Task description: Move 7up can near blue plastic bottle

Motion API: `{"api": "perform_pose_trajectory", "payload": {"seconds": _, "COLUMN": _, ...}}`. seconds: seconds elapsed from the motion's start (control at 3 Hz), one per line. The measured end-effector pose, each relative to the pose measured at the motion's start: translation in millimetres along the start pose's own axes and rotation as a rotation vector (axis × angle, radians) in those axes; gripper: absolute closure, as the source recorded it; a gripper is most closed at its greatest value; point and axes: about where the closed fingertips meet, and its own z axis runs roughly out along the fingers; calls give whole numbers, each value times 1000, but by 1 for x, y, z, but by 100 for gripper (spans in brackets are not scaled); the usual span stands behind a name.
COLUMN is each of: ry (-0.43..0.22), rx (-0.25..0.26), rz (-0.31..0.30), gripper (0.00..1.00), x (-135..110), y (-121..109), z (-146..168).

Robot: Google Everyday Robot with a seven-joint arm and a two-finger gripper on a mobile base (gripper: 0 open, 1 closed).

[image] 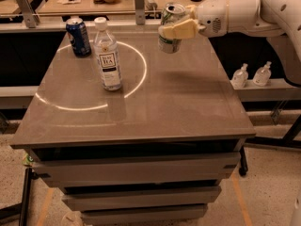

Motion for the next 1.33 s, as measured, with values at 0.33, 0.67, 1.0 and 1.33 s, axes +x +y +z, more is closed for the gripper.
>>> {"api": "perform_pose_trajectory", "payload": {"seconds": 0.33, "ry": 61, "rx": -45, "rz": -8, "gripper": 100, "x": 2, "y": 9, "z": 15}}
{"api": "perform_pose_trajectory", "payload": {"seconds": 0.67, "ry": 102, "rx": -101, "rz": -9, "gripper": 100, "x": 10, "y": 28, "z": 43}}
{"api": "perform_pose_trajectory", "payload": {"seconds": 1.0, "ry": 121, "rx": -143, "rz": 11, "gripper": 100, "x": 23, "y": 45, "z": 69}}
{"api": "perform_pose_trajectory", "payload": {"seconds": 1.33, "ry": 129, "rx": -185, "rz": 33, "gripper": 100, "x": 33, "y": 59, "z": 96}}
